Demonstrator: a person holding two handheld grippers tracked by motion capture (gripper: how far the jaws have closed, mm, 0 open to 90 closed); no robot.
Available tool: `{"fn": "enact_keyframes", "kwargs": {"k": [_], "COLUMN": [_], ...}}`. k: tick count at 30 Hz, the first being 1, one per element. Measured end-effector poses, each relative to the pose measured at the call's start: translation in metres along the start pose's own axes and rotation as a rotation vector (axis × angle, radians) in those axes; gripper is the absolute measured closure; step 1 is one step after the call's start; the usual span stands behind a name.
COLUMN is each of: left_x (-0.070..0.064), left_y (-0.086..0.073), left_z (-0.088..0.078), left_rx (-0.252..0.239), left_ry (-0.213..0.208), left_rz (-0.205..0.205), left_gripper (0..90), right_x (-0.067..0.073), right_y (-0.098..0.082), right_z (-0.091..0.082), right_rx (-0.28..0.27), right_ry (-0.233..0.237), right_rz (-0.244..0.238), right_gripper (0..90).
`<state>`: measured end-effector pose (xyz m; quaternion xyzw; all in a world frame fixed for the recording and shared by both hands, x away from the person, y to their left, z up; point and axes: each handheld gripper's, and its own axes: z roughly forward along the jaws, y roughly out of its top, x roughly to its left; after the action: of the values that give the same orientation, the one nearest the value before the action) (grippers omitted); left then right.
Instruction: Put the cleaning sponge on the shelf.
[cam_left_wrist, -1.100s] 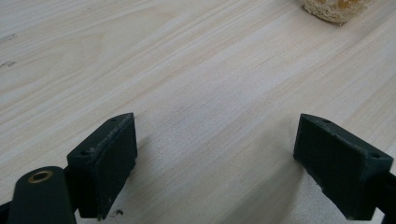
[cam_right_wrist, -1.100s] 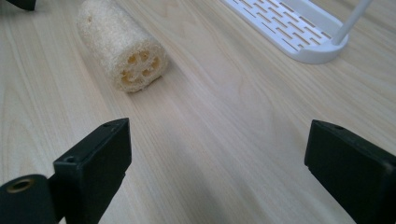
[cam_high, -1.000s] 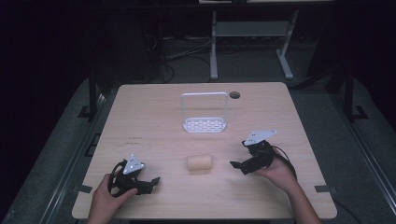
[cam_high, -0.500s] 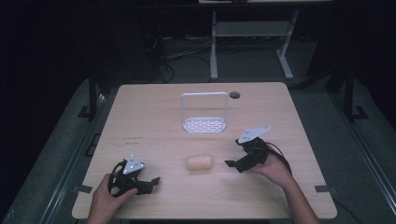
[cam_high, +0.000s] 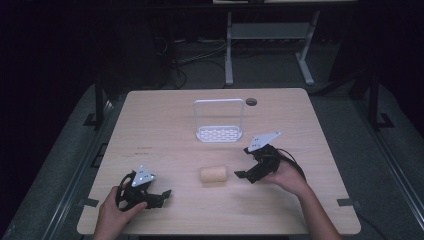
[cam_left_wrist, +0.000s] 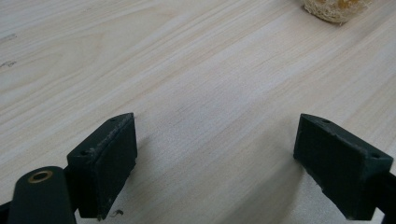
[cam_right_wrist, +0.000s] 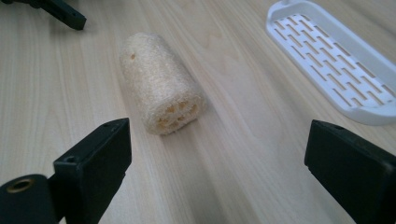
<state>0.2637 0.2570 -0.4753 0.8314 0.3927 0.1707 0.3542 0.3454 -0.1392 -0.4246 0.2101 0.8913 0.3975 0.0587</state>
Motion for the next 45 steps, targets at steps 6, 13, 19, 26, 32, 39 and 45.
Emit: {"fn": "enact_keyframes", "kwargs": {"k": [6,13,19,26,32,39,45], "left_x": [0.000,0.000,0.000,0.000,0.000,0.000,0.000], "left_y": [0.000,0.000,0.000,0.000,0.000,0.000,0.000], "left_z": [0.000,0.000,0.000,0.000,0.000,0.000,0.000], "left_rx": [0.001,0.000,0.000,0.000,0.000,0.000,0.000], "left_ry": [0.000,0.000,0.000,0.000,0.000,0.000,0.000], "left_rz": [-0.001,0.000,0.000,0.000,-0.001,-0.001,-0.001], "left_gripper": [12.9,12.9,12.9,12.9,12.9,12.9,12.9], "right_x": [0.000,0.000,0.001,0.003,0.005,0.007,0.010], "right_y": [0.005,0.013,0.020,0.029,0.034,0.042,0.047], "right_z": [0.006,0.013,0.020,0.030,0.037,0.047,0.056], "right_rx": [0.017,0.018,0.043,0.062,0.079,0.097,0.118], "right_ry": [0.020,0.061,0.081,0.118,0.137,0.167,0.202], "right_rz": [-0.024,-0.044,-0.068,-0.106,-0.122,-0.150,-0.168], "right_gripper": [7.1,7.2,7.2,7.2,7.2,7.4,7.4]}}
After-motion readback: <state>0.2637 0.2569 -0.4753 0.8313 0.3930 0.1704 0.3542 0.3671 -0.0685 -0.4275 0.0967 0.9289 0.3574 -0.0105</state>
